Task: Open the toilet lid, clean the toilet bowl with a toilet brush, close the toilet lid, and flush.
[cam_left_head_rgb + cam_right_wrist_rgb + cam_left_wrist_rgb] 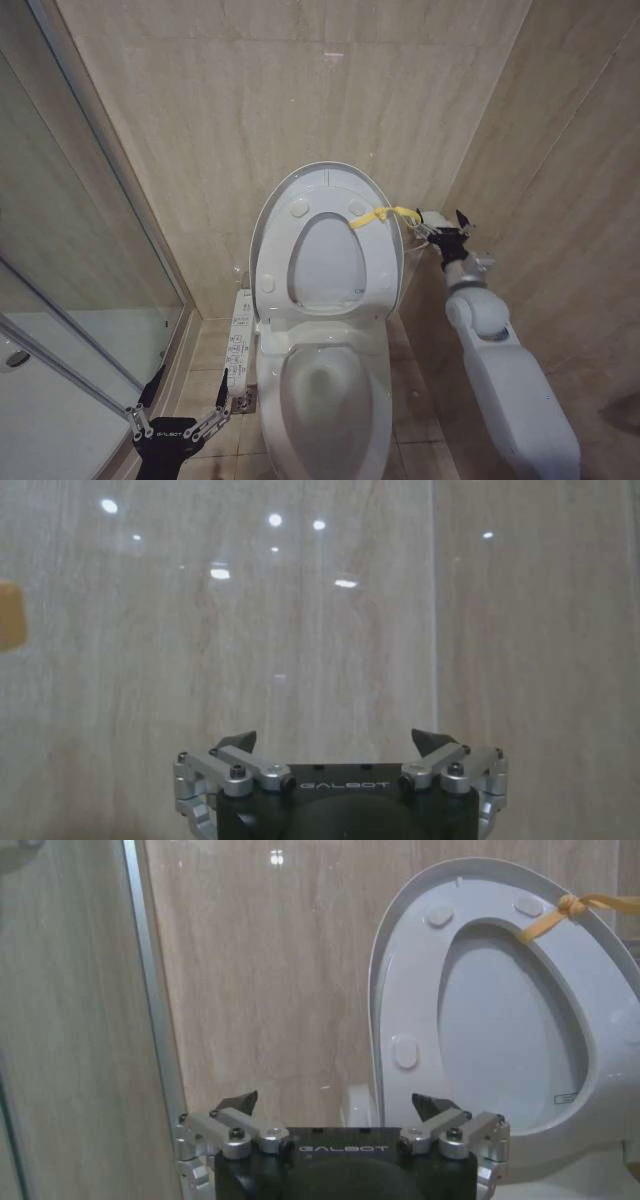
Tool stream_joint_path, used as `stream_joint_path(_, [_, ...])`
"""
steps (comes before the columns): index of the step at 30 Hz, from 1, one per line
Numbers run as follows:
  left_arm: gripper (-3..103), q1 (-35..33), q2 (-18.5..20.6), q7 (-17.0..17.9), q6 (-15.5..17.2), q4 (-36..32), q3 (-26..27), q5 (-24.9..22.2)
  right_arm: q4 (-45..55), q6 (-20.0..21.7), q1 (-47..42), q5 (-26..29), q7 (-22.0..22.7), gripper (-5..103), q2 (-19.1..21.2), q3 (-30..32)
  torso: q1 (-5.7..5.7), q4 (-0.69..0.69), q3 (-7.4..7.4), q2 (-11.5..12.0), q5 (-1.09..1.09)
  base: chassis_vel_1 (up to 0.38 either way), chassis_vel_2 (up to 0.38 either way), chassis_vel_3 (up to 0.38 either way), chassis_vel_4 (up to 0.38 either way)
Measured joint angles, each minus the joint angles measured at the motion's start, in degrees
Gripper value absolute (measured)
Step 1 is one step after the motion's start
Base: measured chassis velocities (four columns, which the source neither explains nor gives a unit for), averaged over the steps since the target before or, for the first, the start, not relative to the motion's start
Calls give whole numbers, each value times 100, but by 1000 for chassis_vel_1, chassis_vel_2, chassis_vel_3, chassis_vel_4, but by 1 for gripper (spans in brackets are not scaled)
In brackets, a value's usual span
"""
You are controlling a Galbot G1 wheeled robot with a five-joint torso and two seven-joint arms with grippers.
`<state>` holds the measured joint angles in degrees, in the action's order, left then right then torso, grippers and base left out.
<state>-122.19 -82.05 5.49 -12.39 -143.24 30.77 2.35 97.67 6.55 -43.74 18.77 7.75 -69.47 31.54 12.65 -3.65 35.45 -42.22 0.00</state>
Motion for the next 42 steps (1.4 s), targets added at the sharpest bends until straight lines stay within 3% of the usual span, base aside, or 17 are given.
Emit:
stream_joint_path(19, [100, 0, 0, 0, 0, 0, 0, 0, 152, 89, 374, -177, 201, 100, -88, -856, -1, 2, 0, 0, -1, 0, 0, 0, 0])
stream_joint_path(27, [100, 0, 0, 0, 0, 0, 0, 0, 1413, 456, -714, 727, -151, 100, 504, -479, -1, -3, -1, 0, 1, 0, 0, 0, 0])
stream_joint_path(31, [100, 0, 0, 0, 0, 0, 0, 0, 1890, 468, -1274, 873, -172, 100, 621, -286, -1, 0, -1, 0, 1, 0, 0, 0, 0])
stream_joint_path(37, [100, 0, 0, 0, 0, 0, 0, 0, 2540, 470, -2023, 903, -105, 100, 572, -35, -2, -1, -1, 0, 0, 0, 0, 0, 0])
stream_joint_path(42, [100, 0, 0, 0, 0, 0, 0, 0, 3132, 487, -2773, 707, -9, 100, 290, 183, -2, -1, -1, 0, 0, 0, 0, 0, 0])
